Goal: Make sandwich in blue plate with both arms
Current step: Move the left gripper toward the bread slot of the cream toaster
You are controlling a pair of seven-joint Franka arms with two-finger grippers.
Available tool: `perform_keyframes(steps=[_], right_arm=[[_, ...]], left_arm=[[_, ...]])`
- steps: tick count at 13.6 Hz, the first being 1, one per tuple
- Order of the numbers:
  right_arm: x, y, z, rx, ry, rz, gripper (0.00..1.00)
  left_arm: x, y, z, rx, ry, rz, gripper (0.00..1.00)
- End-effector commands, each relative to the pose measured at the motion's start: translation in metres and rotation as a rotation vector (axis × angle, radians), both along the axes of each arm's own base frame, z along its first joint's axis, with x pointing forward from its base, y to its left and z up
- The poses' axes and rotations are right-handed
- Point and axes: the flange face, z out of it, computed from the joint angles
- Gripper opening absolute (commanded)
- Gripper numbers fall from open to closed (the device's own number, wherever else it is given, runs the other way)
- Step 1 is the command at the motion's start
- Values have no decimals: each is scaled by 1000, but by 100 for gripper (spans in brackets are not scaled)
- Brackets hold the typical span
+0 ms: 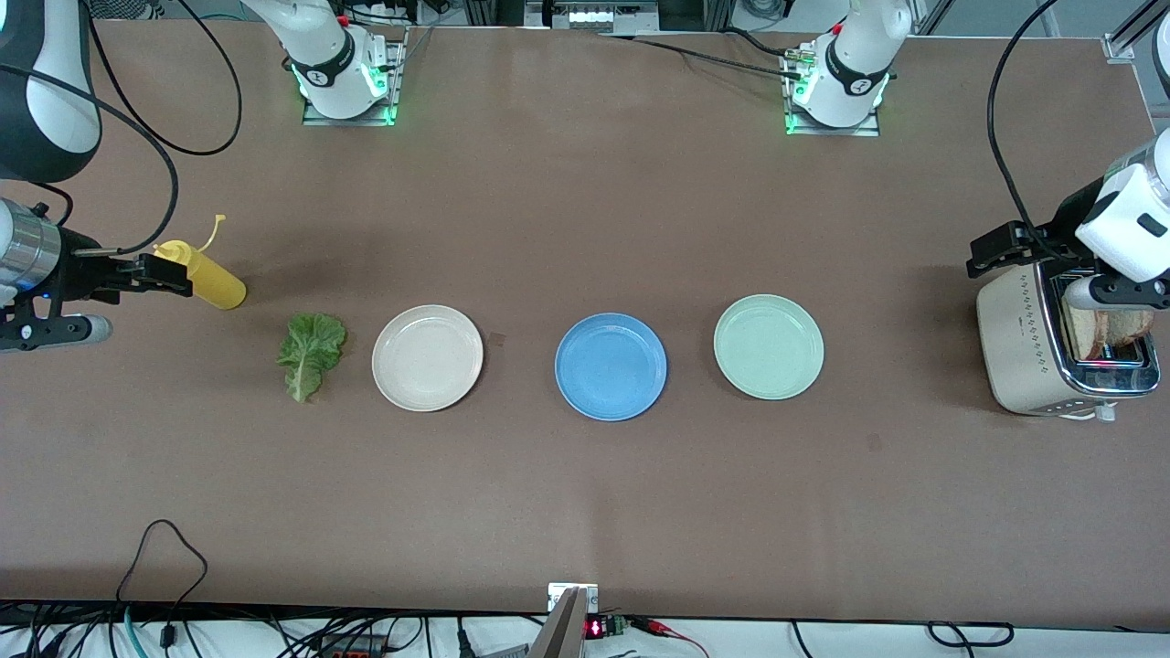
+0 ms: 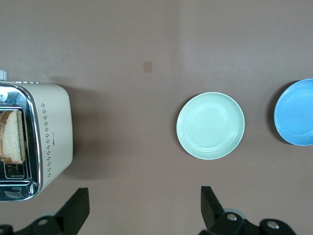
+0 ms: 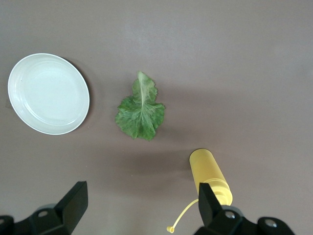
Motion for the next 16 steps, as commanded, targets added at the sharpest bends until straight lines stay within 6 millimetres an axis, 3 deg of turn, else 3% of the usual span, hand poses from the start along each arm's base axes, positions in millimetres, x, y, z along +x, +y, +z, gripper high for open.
perform_keyframes(steps=[1, 5, 7, 8, 11, 14, 16], right_arm=[[1, -2, 2, -2, -6, 14, 100], [1, -1, 2, -3, -6, 16, 100], [1, 1, 2, -7, -6, 18, 100], [1, 1, 2, -7, -6, 18, 100], [1, 1, 2, -8, -6, 18, 100], [1, 0, 2, -8, -6, 17, 100], [1, 0, 2, -8, -6, 17, 100]], left_arm=[[-10, 2, -1, 1, -3, 3, 100], [-9, 3, 3, 0, -11, 4, 100], [2, 15, -11, -5, 10, 9, 100], [6, 34, -19, -19, 23, 42, 100], [16, 55, -40, -14, 52, 74, 100], [22, 108, -77, -25, 109, 155, 100], [26, 116, -91, -25, 129, 166, 100]])
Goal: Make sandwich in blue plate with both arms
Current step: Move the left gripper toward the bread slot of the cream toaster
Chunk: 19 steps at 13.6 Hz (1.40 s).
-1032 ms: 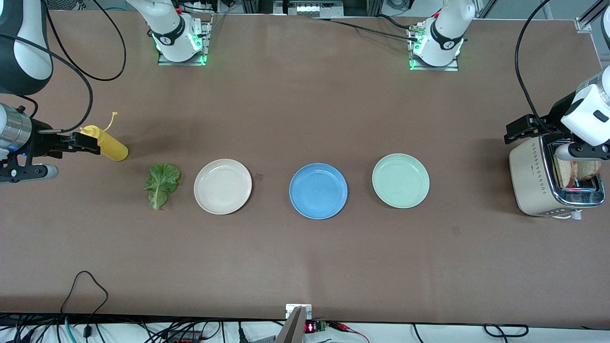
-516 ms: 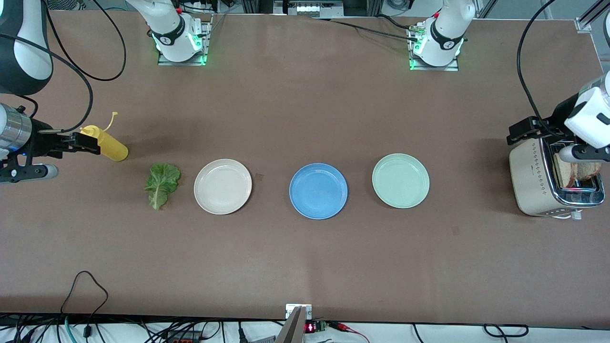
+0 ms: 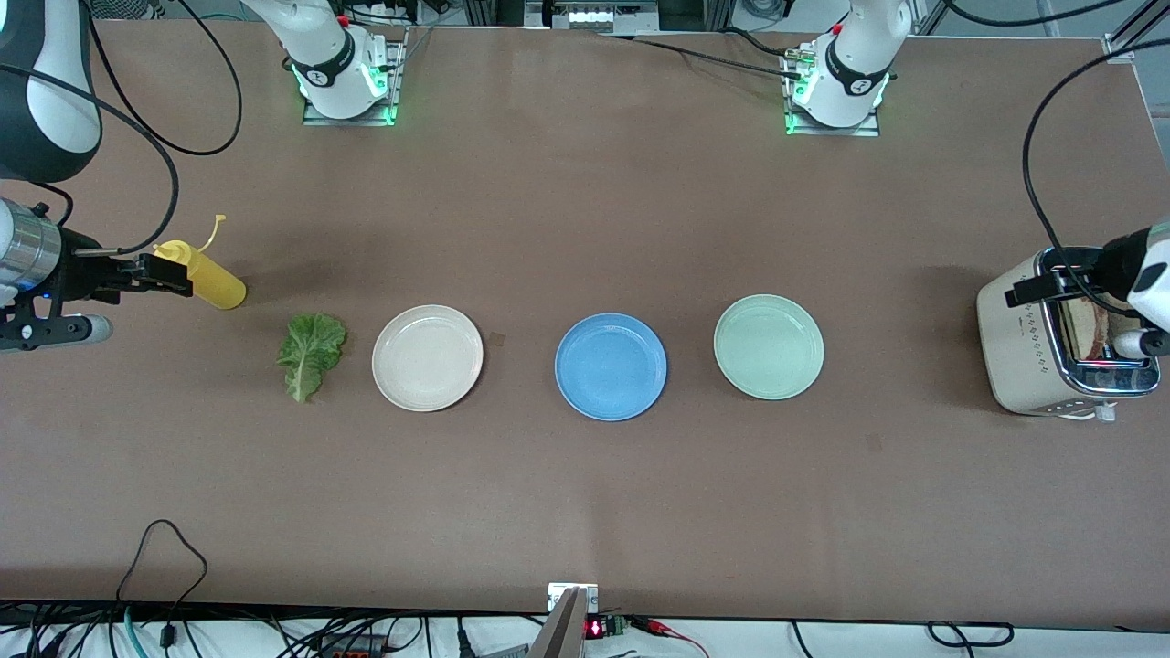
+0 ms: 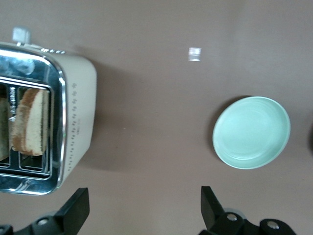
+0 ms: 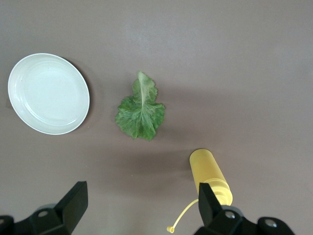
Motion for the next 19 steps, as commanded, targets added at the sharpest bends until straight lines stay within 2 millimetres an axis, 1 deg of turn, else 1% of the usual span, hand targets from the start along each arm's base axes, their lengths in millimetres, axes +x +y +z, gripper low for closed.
perform_keyframes(steps=[1, 2, 3, 4, 5, 6, 7, 9, 11, 12, 13, 14, 19], right_arm=[[1, -1, 2, -8, -6, 16, 100], [1, -1, 2, -8, -6, 16, 100], [1, -1, 2, -8, -6, 16, 100], [1, -1, 2, -8, -6, 16, 100], [1, -1, 2, -8, -6, 16, 100], [1, -1, 2, -8, -6, 16, 100], [1, -1, 2, -8, -6, 16, 100], [1, -1, 2, -20, -6, 20, 100], [1, -1, 2, -20, -6, 20, 100], [1, -1, 2, -22, -6, 20, 100], [1, -1, 2, -22, -6, 20, 100], [1, -1, 2, -22, -6, 20, 100], [1, 0, 2, -22, -6, 22, 100]], left_arm=[[6, 13, -13, 31, 19, -12, 100], [9, 21, -14, 103, 29, -37, 100], [11, 26, -19, 137, 42, -85, 100], [12, 27, -23, 134, 49, -131, 100], [12, 33, -30, 126, 60, -147, 100], [7, 60, -36, 121, 72, -128, 100], [4, 76, -42, 108, 81, -128, 100], [4, 93, -63, 75, 107, -181, 100], [10, 115, -70, 71, 105, -172, 100], [8, 123, -77, 62, 112, -167, 100], [5, 134, -84, 51, 121, -151, 99], [2, 143, -88, 47, 126, -138, 95], [1, 149, -114, 25, 164, -130, 79]])
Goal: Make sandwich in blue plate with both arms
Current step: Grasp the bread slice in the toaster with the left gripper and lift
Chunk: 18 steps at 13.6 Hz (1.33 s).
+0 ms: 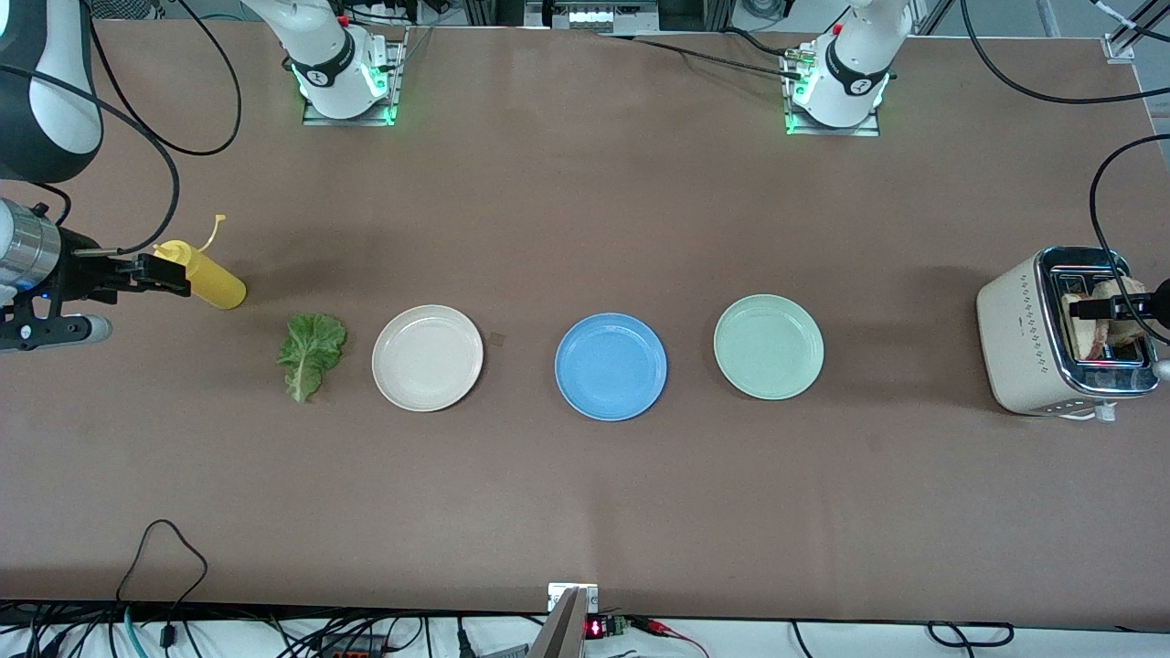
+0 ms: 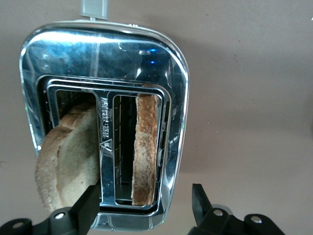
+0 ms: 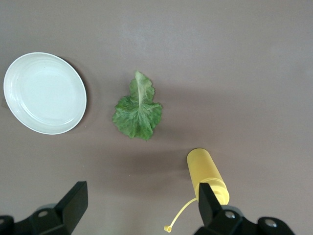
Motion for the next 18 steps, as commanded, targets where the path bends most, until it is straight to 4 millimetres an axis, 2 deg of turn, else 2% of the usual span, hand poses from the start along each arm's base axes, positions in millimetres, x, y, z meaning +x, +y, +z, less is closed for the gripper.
perform_keyframes(steps=[1, 5, 6, 9, 10, 11, 13, 18], right_arm=[[1, 2, 2, -10, -4, 21, 100], [1, 2, 2, -10, -4, 21, 100], [1, 2, 2, -10, -4, 21, 100], [1, 2, 2, -8, -4, 21, 100], [1, 2, 2, -8, -4, 21, 100], [1, 2, 2, -8, -4, 21, 100], [1, 2, 2, -8, -4, 21, 100], [1, 2, 1, -10, -3, 16, 100]], left_arm=[[4, 3, -5, -8, 10, -16, 75], [4, 5, -15, -16, 25, -11, 53], [3, 8, -22, -22, 33, -6, 49], [0, 18, -25, -25, 33, 10, 42], [0, 18, -25, -25, 33, 10, 36], [1, 18, -25, -24, 34, 8, 22], [1, 19, -26, -17, 33, 3, 7], [-3, 19, -7, -31, 34, -18, 1]])
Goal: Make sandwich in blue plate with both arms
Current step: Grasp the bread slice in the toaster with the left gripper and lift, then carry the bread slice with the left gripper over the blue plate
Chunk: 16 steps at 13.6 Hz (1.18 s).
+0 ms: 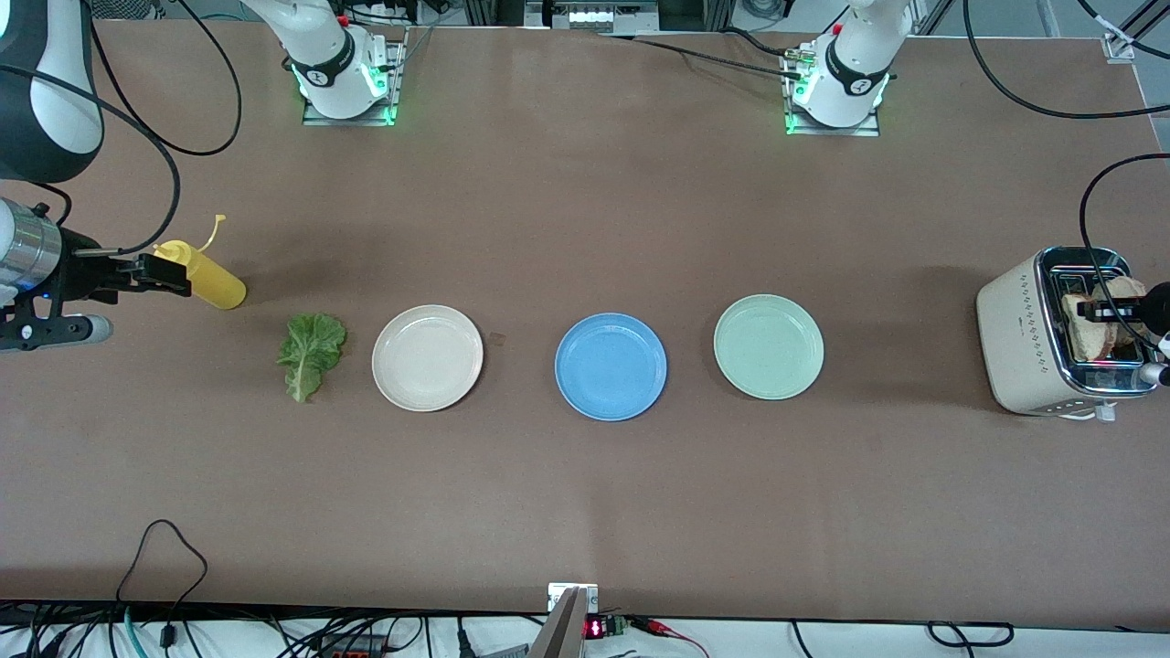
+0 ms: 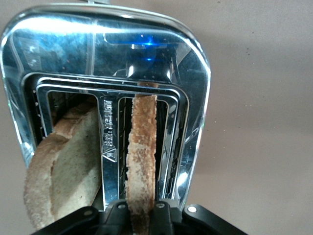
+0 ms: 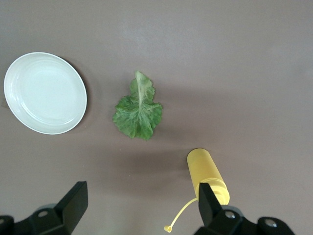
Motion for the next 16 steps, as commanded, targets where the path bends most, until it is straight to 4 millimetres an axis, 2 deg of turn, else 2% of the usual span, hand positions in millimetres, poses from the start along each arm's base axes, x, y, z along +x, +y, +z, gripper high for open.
perform_keyframes(steps=[1, 3, 5, 8, 9, 11, 12, 14, 16], right_arm=[[1, 1, 1, -10, -3, 14, 100], [1, 1, 2, -10, -3, 13, 100], [0, 1, 1, -12, 3, 14, 100], [-1, 1, 0, -12, 8, 12, 100], [-1, 1, -1, -12, 11, 12, 100], [-1, 1, -1, -12, 12, 12, 100], [-2, 1, -2, -14, 15, 11, 100], [-6, 2, -7, -14, 29, 9, 100], [-21, 4, -14, -14, 43, 8, 100]], left_arm=[[-4, 1, 26, -15, 21, -22, 1], [-7, -4, 68, -18, 39, -18, 1], [-3, -25, 105, -34, 57, -42, 1], [4, -97, 149, -65, 45, -127, 1], [6, -128, 162, -59, 29, -133, 1], [11, -195, 174, -73, 10, -170, 1], [13, -225, 173, -124, 7, -178, 1], [18, -267, 157, -263, -2, -146, 1], [25, -323, 150, -298, -58, -154, 1]])
